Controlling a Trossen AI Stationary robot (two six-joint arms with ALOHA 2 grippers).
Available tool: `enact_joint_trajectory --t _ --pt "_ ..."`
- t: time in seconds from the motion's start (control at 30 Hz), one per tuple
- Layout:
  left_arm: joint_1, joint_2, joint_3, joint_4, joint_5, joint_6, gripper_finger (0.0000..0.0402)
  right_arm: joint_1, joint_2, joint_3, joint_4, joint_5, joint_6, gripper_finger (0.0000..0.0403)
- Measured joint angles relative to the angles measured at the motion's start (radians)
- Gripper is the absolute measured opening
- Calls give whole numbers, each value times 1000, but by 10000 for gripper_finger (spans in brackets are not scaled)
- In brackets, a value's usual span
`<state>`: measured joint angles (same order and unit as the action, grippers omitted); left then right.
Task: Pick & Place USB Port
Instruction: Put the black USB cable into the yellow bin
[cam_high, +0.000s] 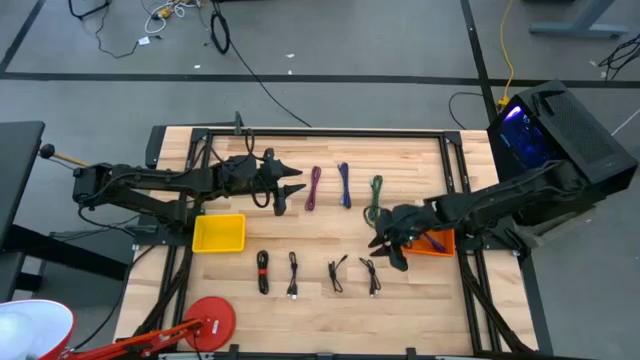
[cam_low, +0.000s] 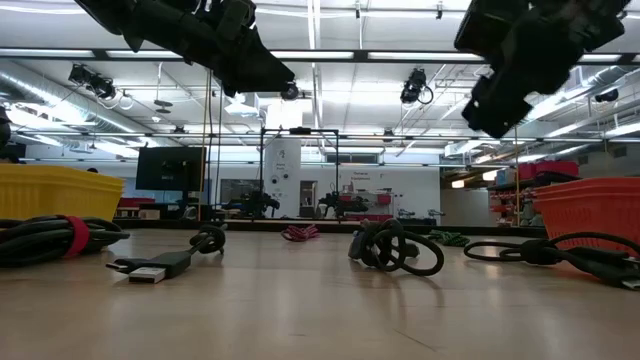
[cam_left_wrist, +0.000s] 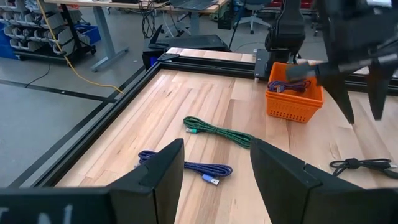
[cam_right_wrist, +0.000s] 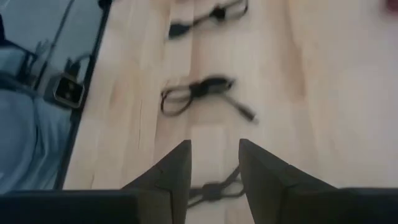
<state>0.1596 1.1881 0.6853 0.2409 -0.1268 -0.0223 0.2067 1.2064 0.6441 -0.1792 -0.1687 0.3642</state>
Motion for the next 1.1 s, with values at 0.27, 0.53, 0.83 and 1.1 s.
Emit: enact_joint_trajectory --t 0.27,0.53,0.83,1.1 --pt "0 0 0 0 0 3 190 84 104 0 -40 11 116 135" --pt "0 0 0 0 0 2 190 139 164 -1 -43 99 202 135" --pt "0 0 0 -1 0 2 190 163 260 -1 -9 111 266 135" --pt "0 0 0 -4 0 2 190 163 317 -1 36 104 285 135"
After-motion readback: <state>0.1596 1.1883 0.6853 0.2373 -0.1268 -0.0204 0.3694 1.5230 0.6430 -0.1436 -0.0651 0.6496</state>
